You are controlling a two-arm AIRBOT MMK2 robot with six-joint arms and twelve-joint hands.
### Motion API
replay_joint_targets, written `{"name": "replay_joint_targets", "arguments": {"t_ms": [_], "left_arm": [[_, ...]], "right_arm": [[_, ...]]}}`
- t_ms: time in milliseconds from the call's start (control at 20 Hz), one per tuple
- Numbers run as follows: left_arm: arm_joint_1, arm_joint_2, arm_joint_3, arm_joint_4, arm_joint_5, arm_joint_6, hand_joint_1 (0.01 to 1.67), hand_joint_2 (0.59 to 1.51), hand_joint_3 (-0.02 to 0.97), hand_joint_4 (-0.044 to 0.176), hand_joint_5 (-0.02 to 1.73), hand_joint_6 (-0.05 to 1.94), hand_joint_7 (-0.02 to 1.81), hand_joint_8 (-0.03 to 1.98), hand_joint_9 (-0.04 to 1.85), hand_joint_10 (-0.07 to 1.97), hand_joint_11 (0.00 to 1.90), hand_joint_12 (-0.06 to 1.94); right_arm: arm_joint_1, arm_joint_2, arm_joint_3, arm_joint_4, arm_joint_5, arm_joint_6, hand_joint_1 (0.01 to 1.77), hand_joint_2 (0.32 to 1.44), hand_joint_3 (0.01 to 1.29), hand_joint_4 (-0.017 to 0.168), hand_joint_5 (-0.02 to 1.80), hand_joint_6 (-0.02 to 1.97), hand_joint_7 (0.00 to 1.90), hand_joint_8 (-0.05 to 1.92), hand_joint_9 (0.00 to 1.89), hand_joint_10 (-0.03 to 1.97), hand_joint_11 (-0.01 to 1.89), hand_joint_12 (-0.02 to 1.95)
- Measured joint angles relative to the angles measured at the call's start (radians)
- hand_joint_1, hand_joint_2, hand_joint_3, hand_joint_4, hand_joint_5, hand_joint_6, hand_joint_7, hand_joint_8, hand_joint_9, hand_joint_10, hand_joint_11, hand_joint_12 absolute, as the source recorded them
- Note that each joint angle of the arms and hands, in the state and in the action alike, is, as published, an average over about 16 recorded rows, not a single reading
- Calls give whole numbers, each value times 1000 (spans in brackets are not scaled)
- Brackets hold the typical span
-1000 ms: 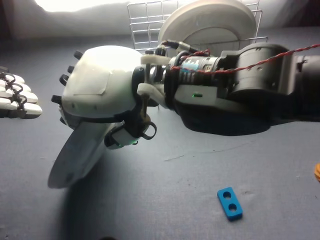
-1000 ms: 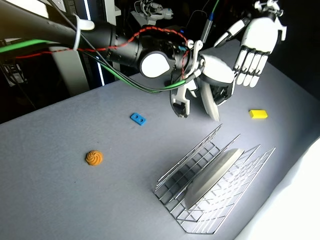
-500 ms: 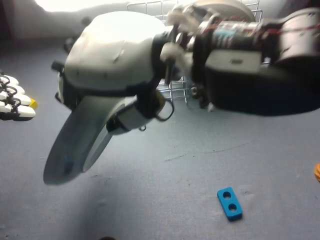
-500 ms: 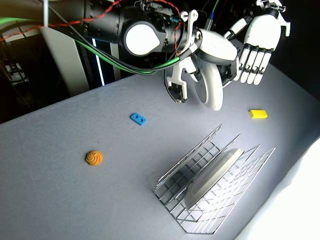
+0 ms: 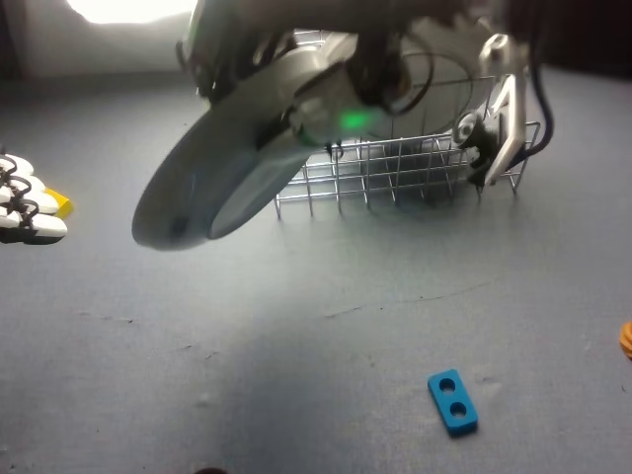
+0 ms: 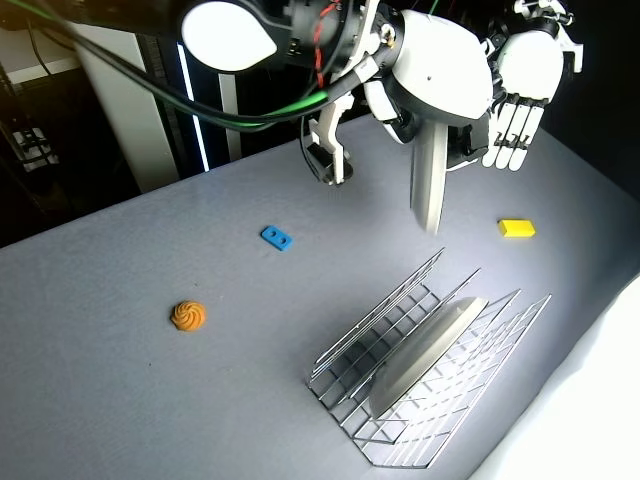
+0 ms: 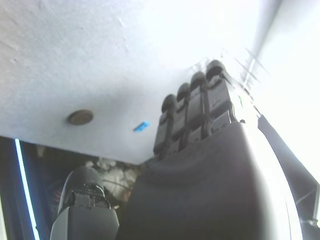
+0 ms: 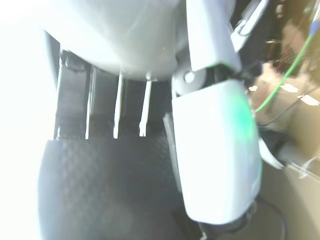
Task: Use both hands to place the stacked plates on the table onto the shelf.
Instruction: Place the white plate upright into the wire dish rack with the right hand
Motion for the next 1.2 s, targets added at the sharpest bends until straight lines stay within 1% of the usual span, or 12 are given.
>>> {"name": "replay_joint_targets", "arguments": {"t_ms": [100,300,350,600,800,1200], "left_arm": [[-1,-4,3,3,-2,0,21,1064,20,3,53,-2,38,2,21,12,14,7],[-3,-13,12,7,-6,-1,22,1066,20,5,52,-2,42,2,21,12,14,7],[-4,-16,15,8,-6,-2,22,1066,20,5,51,-2,43,2,21,12,14,7],[-7,-29,30,12,-9,-2,21,1065,21,5,53,-2,47,2,22,12,13,6],[-8,-37,39,13,-10,-4,21,1064,20,5,55,-2,48,2,22,12,14,6],[-13,-50,48,14,-17,-8,21,1060,21,3,59,-3,43,2,22,12,14,4]], "right_arm": [[18,24,-3,61,-11,-1,1304,971,16,2,980,890,1099,812,1051,707,758,1249],[41,64,1,163,-21,-3,1294,982,16,8,989,851,1113,800,1097,533,762,1247],[45,72,3,187,-21,-3,1291,985,16,8,991,841,1115,796,1104,522,763,1246],[54,101,26,287,-14,3,1308,988,16,4,996,809,1119,777,1083,676,775,1245],[53,118,53,356,-5,11,1320,987,16,0,1007,762,1132,752,1106,645,801,1254],[36,128,105,451,18,26,1349,983,16,-11,1029,651,1157,699,1131,710,840,1291]]}}
